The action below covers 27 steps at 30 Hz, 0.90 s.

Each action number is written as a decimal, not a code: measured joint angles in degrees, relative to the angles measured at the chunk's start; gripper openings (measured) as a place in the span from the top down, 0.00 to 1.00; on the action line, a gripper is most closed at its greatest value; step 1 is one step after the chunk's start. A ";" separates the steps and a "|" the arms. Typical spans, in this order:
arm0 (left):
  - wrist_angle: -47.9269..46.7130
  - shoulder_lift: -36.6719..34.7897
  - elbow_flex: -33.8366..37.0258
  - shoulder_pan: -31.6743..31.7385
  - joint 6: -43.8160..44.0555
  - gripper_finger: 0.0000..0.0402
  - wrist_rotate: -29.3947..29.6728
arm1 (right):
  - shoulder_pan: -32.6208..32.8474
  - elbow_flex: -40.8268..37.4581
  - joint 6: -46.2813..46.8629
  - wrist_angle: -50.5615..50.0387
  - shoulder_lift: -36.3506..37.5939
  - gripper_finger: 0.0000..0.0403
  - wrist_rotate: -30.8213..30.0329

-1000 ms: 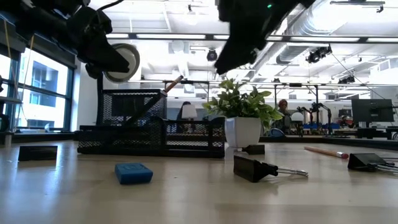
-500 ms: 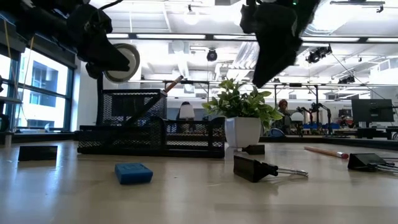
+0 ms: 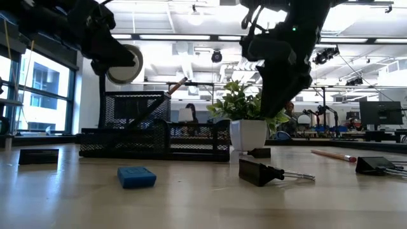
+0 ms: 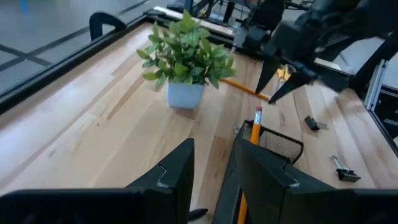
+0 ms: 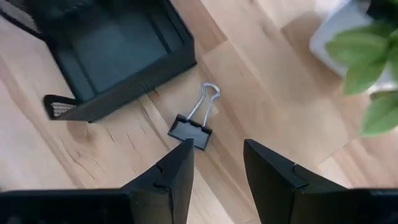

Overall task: Pick and place office supplies into organizer
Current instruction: Put the black binder clip into the black desk organizer

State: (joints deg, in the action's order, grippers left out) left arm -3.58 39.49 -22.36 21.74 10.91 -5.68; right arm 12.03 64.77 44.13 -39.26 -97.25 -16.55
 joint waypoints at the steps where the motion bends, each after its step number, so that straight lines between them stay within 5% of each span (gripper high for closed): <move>1: -0.06 0.02 -0.49 0.00 -0.38 0.74 -0.02 | 0.00 0.00 1.23 -0.04 -0.22 0.67 -0.14; 15: -1.87 0.00 -3.15 0.00 -3.27 0.74 0.09 | 0.53 0.00 8.58 -0.31 -0.28 0.65 0.47; 27: -0.62 0.00 -3.15 0.00 -4.63 0.74 0.11 | 0.90 0.00 10.03 2.15 -6.14 0.38 1.65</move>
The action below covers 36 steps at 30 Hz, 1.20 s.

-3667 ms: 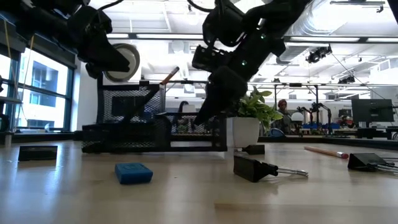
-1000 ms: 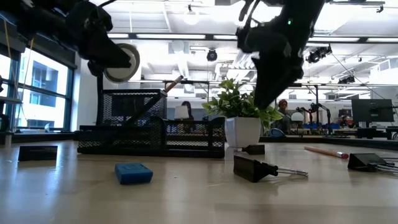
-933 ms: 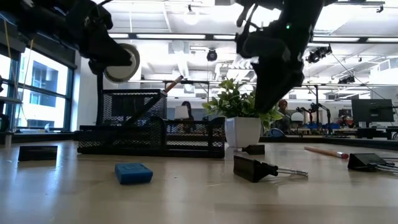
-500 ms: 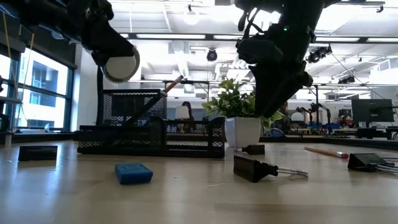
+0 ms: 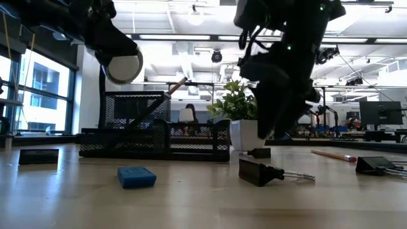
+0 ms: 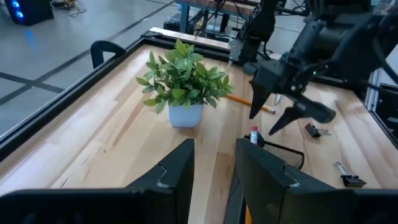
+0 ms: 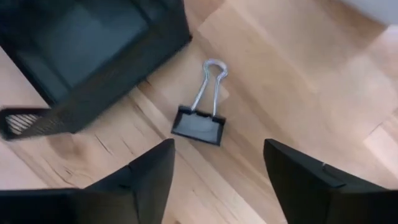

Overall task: Pick and place office supplies into organizer
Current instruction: Put the black binder clip into the black desk organizer

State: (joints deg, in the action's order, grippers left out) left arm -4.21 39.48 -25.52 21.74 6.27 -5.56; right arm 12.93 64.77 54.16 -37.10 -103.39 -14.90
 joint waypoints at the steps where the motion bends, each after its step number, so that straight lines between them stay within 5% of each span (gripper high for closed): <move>1: 0.05 0.00 0.00 0.00 -0.04 0.74 0.00 | 0.00 0.00 -0.01 0.43 -0.49 0.37 0.29; 36: 0.28 0.00 0.02 0.00 -0.05 0.74 0.22 | -0.13 0.00 2.57 4.95 -5.44 0.34 -3.07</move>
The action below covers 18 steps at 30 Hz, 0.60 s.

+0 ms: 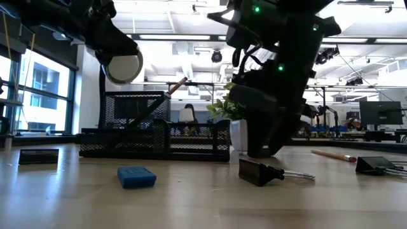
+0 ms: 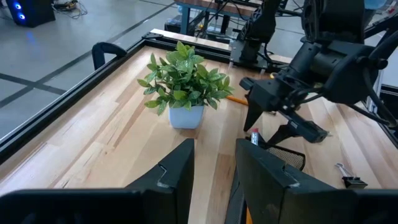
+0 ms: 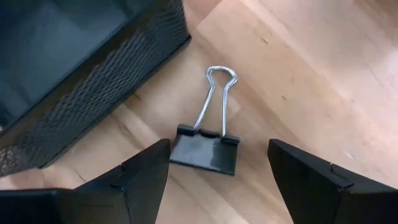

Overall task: Pick and place office supplies into organizer
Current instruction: Put the black binder clip into the black desk organizer

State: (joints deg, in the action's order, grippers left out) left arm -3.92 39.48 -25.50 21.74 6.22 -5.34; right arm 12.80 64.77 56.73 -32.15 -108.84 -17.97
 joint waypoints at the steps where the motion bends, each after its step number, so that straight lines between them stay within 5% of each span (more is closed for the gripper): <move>1: 0.00 0.00 0.00 0.00 0.00 0.74 0.00 | 0.00 0.00 0.00 0.03 0.00 0.34 -0.27; 8: 0.00 0.00 0.00 0.00 0.00 0.74 0.00 | -0.07 0.00 0.31 0.12 -0.02 0.38 -1.37; 18: 0.00 0.00 0.00 0.00 0.00 0.74 0.00 | -0.34 0.00 0.42 0.06 -0.02 0.60 0.90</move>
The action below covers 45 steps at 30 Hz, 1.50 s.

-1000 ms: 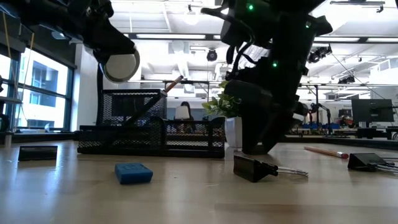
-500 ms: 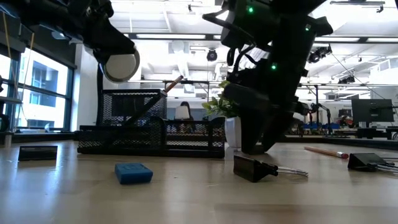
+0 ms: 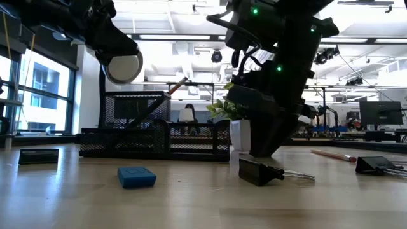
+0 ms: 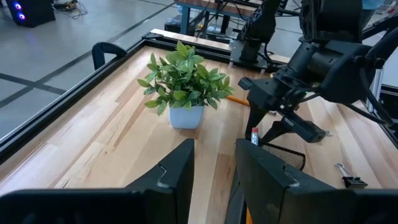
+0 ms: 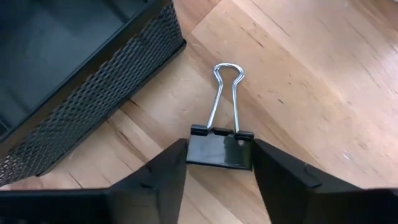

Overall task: Pick and place office supplies into organizer
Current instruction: Put the black binder clip into the black desk organizer

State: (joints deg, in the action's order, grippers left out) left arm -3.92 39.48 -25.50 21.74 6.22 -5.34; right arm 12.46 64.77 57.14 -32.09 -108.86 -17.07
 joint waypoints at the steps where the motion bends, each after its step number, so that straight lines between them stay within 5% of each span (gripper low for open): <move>1: 0.00 0.00 0.00 0.00 0.00 0.74 0.00 | -0.09 0.00 0.00 -0.03 0.01 0.62 0.33; 6: 0.01 0.00 0.00 0.00 0.01 0.74 0.00 | -0.58 0.03 -0.43 -0.36 0.11 0.67 1.07; 16: 0.05 0.00 0.00 0.00 0.00 0.74 0.00 | -1.70 -0.05 -1.91 -5.23 1.92 0.63 6.49; 29: 0.77 0.00 0.00 0.00 0.02 0.74 0.00 | -1.10 10.43 -6.72 -18.61 9.07 0.64 0.65; 45: 0.76 -0.04 -1.35 -0.03 0.04 0.74 -0.54 | 2.21 13.09 -38.15 21.43 4.70 0.64 3.82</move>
State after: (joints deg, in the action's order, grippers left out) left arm -3.17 39.44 -26.85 21.71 6.26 -5.89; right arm 14.67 77.87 19.00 -10.66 -104.16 -13.25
